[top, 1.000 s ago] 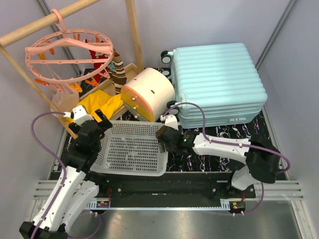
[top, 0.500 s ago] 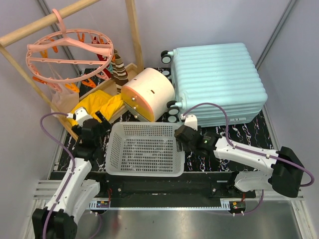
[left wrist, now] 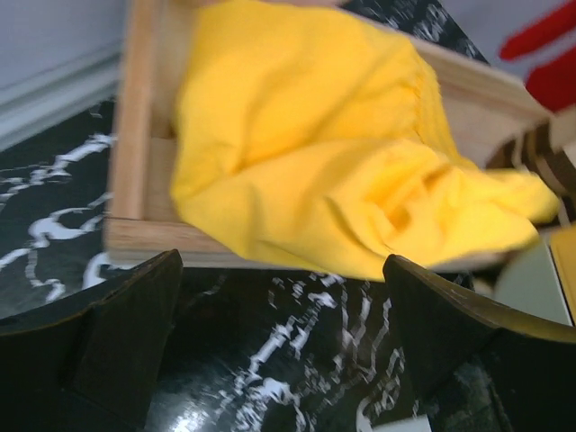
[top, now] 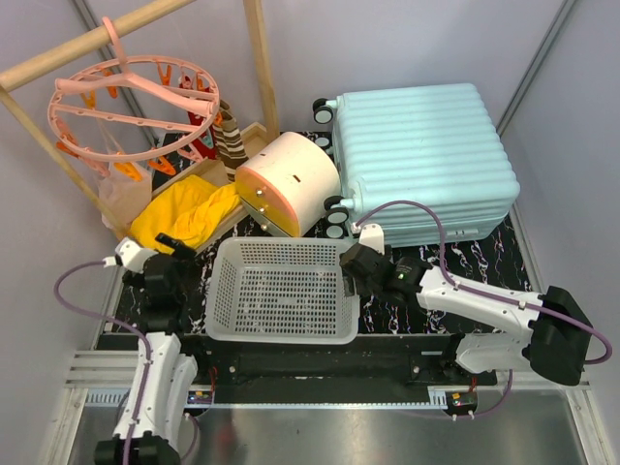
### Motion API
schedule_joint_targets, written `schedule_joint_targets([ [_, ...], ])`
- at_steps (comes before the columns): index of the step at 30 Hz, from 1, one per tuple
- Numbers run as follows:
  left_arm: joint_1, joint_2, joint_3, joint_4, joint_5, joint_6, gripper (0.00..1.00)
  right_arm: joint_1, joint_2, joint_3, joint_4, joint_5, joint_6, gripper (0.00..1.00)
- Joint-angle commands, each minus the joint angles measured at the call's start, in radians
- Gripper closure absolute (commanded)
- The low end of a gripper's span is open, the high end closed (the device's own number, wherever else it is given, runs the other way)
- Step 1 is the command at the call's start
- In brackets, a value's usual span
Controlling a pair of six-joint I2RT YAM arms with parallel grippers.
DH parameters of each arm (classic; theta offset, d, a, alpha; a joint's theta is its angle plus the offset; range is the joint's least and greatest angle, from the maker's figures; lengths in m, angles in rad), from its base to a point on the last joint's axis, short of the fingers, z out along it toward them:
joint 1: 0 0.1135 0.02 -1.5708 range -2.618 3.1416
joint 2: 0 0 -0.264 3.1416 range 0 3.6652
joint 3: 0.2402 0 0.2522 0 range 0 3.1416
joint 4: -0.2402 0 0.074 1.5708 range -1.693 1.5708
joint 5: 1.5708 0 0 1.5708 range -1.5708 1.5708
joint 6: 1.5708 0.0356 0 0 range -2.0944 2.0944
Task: Open, take out, and arrange the luggage
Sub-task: Adjust the bin at the center of the board.
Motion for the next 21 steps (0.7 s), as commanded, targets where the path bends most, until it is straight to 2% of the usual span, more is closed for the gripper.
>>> schedule_joint_targets([
  [1,0.136,-0.063,-0.052,0.099,0.046,-0.036,0.01,-0.005,-0.003,0.028,0.03,-0.003,-0.022,0.23],
  [2,0.178,-0.055,-0.049,0.105,0.055,-0.039,0.01,-0.005,-0.006,0.025,0.036,-0.006,-0.025,0.23],
  [5,0.208,-0.017,-0.029,0.143,0.043,-0.042,0.01,-0.005,0.001,0.018,0.062,-0.024,-0.033,0.22],
  [8,0.208,0.025,-0.015,0.203,-0.066,-0.014,0.01,-0.003,0.011,0.02,0.076,-0.043,-0.035,0.22],
  [10,0.208,0.055,-0.014,0.272,-0.098,0.013,0.01,-0.003,0.011,0.018,0.083,-0.055,-0.038,0.22],
  [15,0.208,0.181,0.006,0.468,-0.071,0.095,0.01,-0.005,0.023,0.037,0.094,-0.074,-0.062,0.21],
  [21,0.185,0.123,0.02,0.368,0.059,0.038,0.01,-0.003,0.073,0.063,0.137,-0.098,-0.077,0.22],
])
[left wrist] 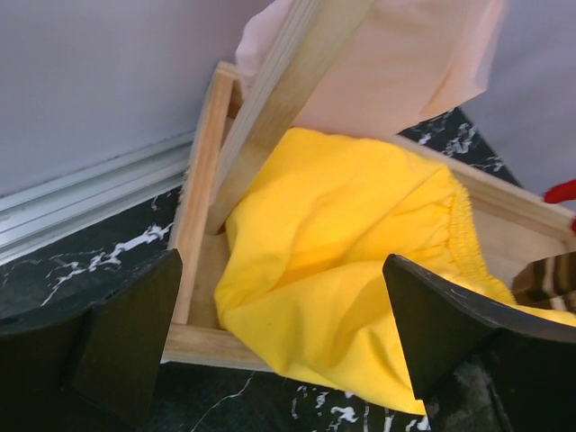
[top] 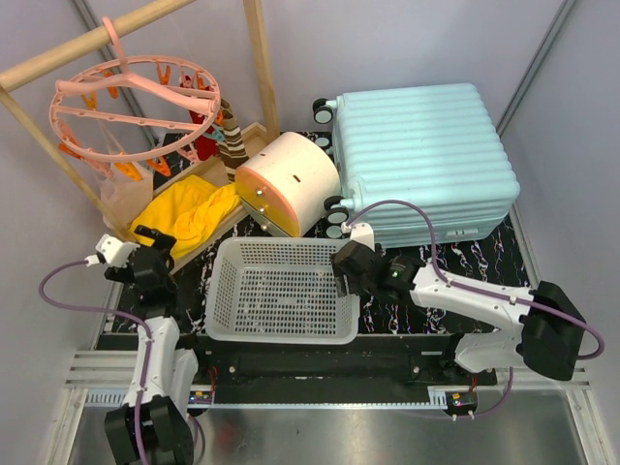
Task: Open, take out, and arrange the luggage
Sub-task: Adjust the bin at the center of the board.
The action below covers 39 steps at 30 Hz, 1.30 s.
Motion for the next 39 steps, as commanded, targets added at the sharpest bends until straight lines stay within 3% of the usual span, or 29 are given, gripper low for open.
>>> schedule_joint_targets([
  [1,-0.051,-0.077,0.041,0.011,0.088,-0.014,0.01,-0.005,0.054,0.065,0.066,-0.047,-0.025,0.23],
  [9,-0.291,-0.174,0.208,-0.303,0.182,0.074,0.01,0.012,0.122,0.078,0.339,-0.251,0.031,0.3],
  [12,-0.407,-0.176,0.25,-0.336,0.208,0.094,0.01,0.024,0.185,0.104,0.445,-0.268,0.051,0.31],
  [16,-0.564,-0.146,0.322,-0.337,0.236,0.138,0.01,0.035,0.243,0.168,0.444,-0.254,0.03,0.27],
  [20,-0.7,-0.056,0.383,-0.33,0.242,0.233,0.01,0.037,0.117,0.136,0.387,-0.194,-0.001,0.13],
  [23,-0.888,-0.012,0.395,-0.278,0.216,0.264,0.01,0.037,-0.058,0.076,0.323,-0.191,-0.013,0.08],
  [26,-1.03,0.056,0.406,-0.195,0.187,0.27,0.01,0.038,-0.256,0.038,0.179,-0.122,0.005,0.06],
  [29,-1.148,0.192,0.469,-0.126,0.162,0.266,0.01,0.006,-0.425,0.045,-0.075,0.066,0.015,0.01],
  [31,-1.193,0.269,0.501,-0.058,0.187,0.261,0.01,-0.127,-0.508,0.039,-0.124,0.064,-0.014,0.0],
  [32,-1.228,0.356,0.535,-0.035,0.2,0.256,0.01,-0.199,-0.527,0.035,-0.148,-0.012,-0.062,0.0],
  [33,-1.242,0.395,0.555,0.004,0.228,0.24,0.01,-0.361,-0.548,0.027,-0.151,-0.068,-0.092,0.0],
  [35,-1.282,0.499,0.607,0.061,0.272,0.208,0.01,-0.503,-0.562,0.024,-0.154,-0.182,-0.157,0.0],
  [36,-1.29,0.533,0.621,0.077,0.283,0.194,0.01,-0.643,-0.565,0.03,-0.156,-0.227,-0.178,0.0],
  [38,-1.306,0.608,0.656,0.095,0.302,0.151,0.01,-0.779,-0.556,0.06,-0.148,-0.36,-0.234,0.0],
  [39,-1.311,0.625,0.664,0.104,0.308,0.138,0.01,-0.913,-0.524,0.076,-0.144,-0.399,-0.254,0.0],
])
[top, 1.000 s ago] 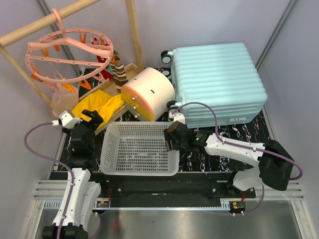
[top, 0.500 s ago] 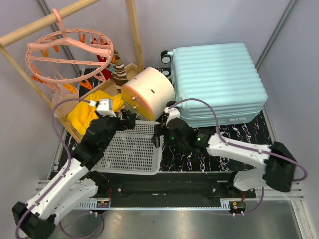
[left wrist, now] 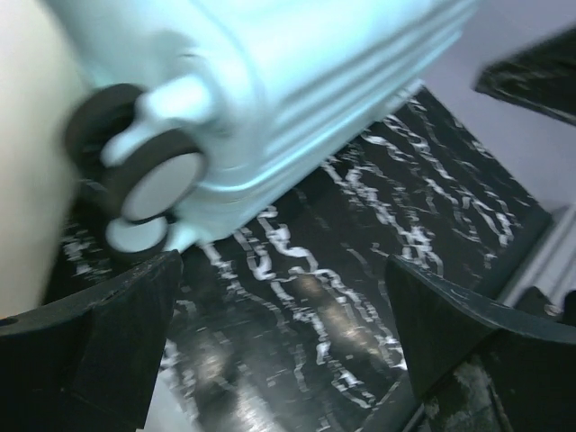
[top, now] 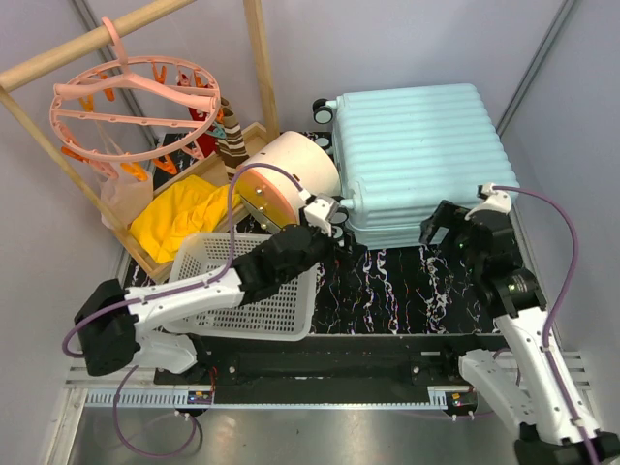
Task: Open, take out, and arrange the luggage
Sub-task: Adjust the bin at the center of the board, then adjust the luggage at the center of the board.
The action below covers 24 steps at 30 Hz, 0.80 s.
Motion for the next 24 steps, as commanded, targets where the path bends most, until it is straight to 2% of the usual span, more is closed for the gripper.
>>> schedule_joint_targets([
  [1,-0.034,0.092,0.074,0.157,0.066,-0.083,0.01,-0.374,0.066,0.053,-0.025,-0.343,-0.167,0.0],
  [4,-0.06,0.164,0.081,0.2,0.091,-0.112,0.01,-0.612,0.155,0.128,0.063,-0.567,-0.115,0.0],
  [7,-0.065,0.218,0.085,0.196,0.074,-0.13,0.01,-0.711,0.199,0.2,0.174,-0.588,-0.044,0.0],
  [11,-0.054,0.218,0.078,0.132,-0.053,-0.107,0.01,-0.749,0.267,0.242,0.209,-0.559,-0.009,0.0],
  [14,0.011,0.238,0.05,0.176,0.001,-0.118,0.01,-0.806,0.267,0.211,0.212,-0.518,-0.026,0.0],
  [17,0.032,0.278,0.051,0.21,-0.003,-0.051,0.01,-0.873,0.299,0.17,0.255,-0.629,0.008,0.0],
  [20,0.032,0.336,0.088,0.228,-0.029,0.02,0.01,-0.874,0.298,0.107,0.298,-0.712,0.063,0.0],
  [24,0.032,0.401,0.139,0.277,-0.011,0.095,0.01,-0.874,0.264,0.023,0.351,-0.662,0.063,0.0],
])
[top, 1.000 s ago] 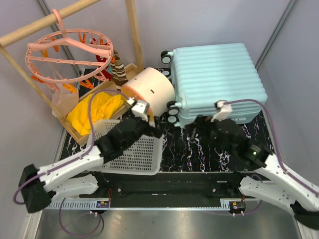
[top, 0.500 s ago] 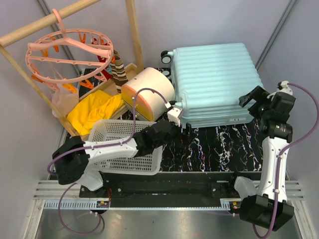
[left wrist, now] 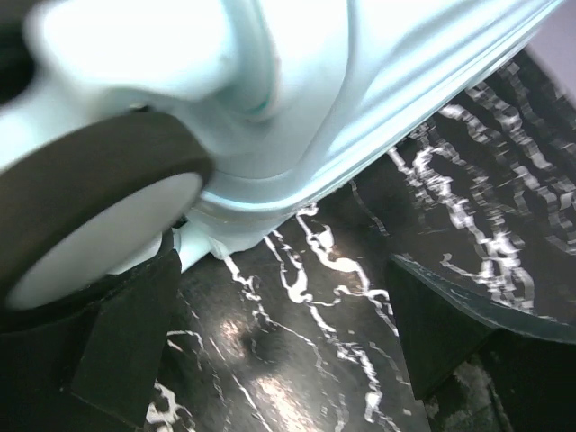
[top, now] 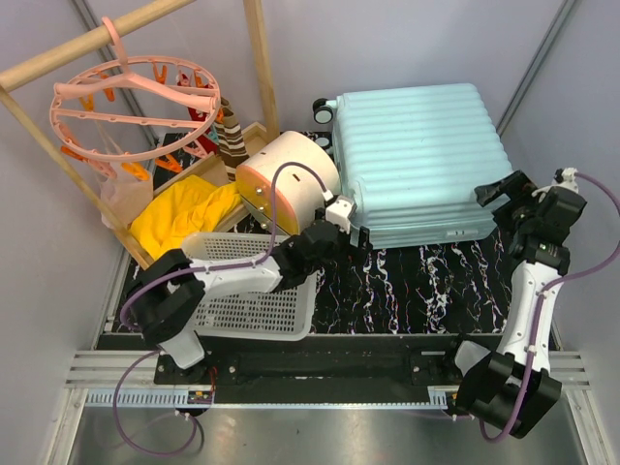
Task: Open, take out, and arrange the luggage
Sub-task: Adjust the luggage at the center of the board.
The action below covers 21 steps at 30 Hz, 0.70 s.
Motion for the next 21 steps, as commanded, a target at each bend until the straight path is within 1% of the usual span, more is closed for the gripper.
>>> schedule_joint_targets([
  [1,-0.004,0.059,0.068,0.164,0.015,0.137,0.01,0.001,-0.012,-0.044,0.08,-0.039,0.021,0.0],
  [5,-0.007,0.133,0.105,0.251,0.117,0.232,0.01,0.001,0.088,-0.055,0.143,-0.07,0.033,0.01],
  [8,-0.013,0.171,0.146,0.291,0.206,0.295,0.03,0.001,0.103,-0.047,0.153,-0.015,0.017,0.02],
  [12,-0.056,0.248,0.214,0.301,0.291,0.355,0.05,-0.002,0.099,-0.012,0.146,0.065,-0.013,0.01],
  [15,-0.096,0.292,0.263,0.307,0.319,0.375,0.06,-0.007,0.105,0.02,0.126,0.086,-0.017,0.02],
  [17,-0.119,0.306,0.28,0.319,0.327,0.375,0.05,-0.007,0.083,0.028,0.118,0.094,-0.016,0.03],
  [19,-0.13,0.326,0.286,0.356,0.376,0.375,0.06,-0.007,0.039,0.039,0.106,0.093,-0.019,0.04],
  [21,-0.145,0.335,0.298,0.371,0.408,0.375,0.05,-0.002,0.008,0.044,0.083,0.058,-0.008,0.07],
])
